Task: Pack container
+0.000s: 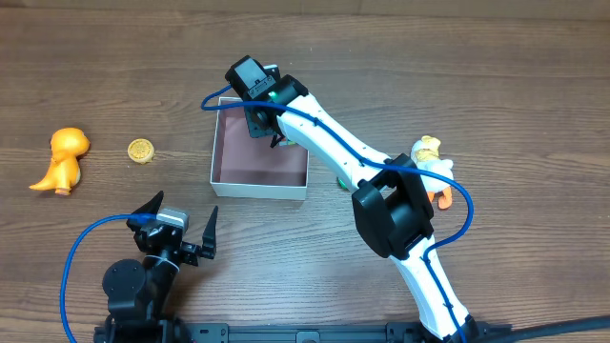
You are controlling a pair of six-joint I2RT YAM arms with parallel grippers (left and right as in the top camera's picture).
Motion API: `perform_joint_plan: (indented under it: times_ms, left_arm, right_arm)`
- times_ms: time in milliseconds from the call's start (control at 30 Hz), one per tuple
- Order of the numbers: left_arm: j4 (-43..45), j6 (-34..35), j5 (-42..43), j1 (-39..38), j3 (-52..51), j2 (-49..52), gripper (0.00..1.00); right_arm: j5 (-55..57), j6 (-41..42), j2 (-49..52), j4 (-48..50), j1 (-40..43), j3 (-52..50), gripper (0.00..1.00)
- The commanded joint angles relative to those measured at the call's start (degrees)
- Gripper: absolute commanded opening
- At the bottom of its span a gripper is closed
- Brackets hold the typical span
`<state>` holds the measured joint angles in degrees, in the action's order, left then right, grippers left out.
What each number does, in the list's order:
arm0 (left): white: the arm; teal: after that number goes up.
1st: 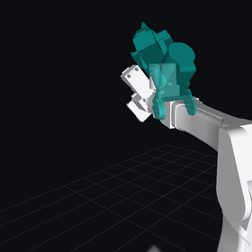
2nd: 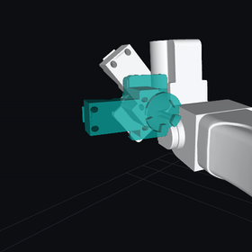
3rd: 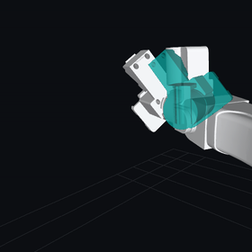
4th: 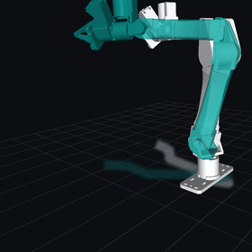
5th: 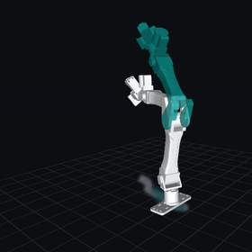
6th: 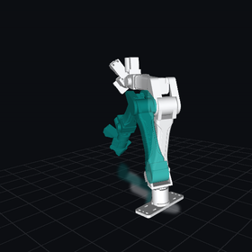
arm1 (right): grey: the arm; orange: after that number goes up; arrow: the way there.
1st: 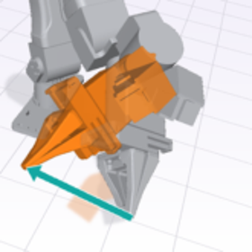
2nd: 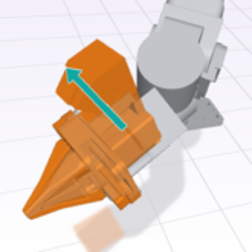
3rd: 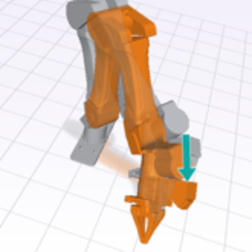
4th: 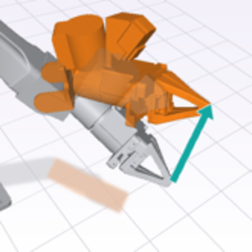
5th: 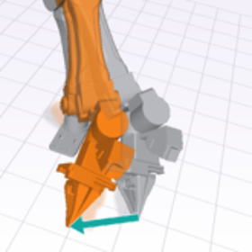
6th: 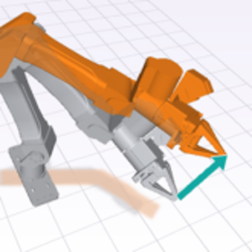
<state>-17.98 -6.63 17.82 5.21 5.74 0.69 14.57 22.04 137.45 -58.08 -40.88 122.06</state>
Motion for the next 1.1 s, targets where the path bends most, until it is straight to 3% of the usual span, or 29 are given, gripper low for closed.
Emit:
perform_joint_plan:
  times_ms: [0,1067]
  left_arm:
    - [0.26,-1.09,0.17,-0.35,-0.24,-0.44,1.0]
    - [0.26,-1.09,0.2,-0.35,-0.24,-0.44,1.0]
  right_arm:
    - [3.5,2.23,-0.92,-0.46,0.09,-0.61,0.07]
    - [5.95,3.48,-0.94,-1.7,0.13,0.52,0.08]
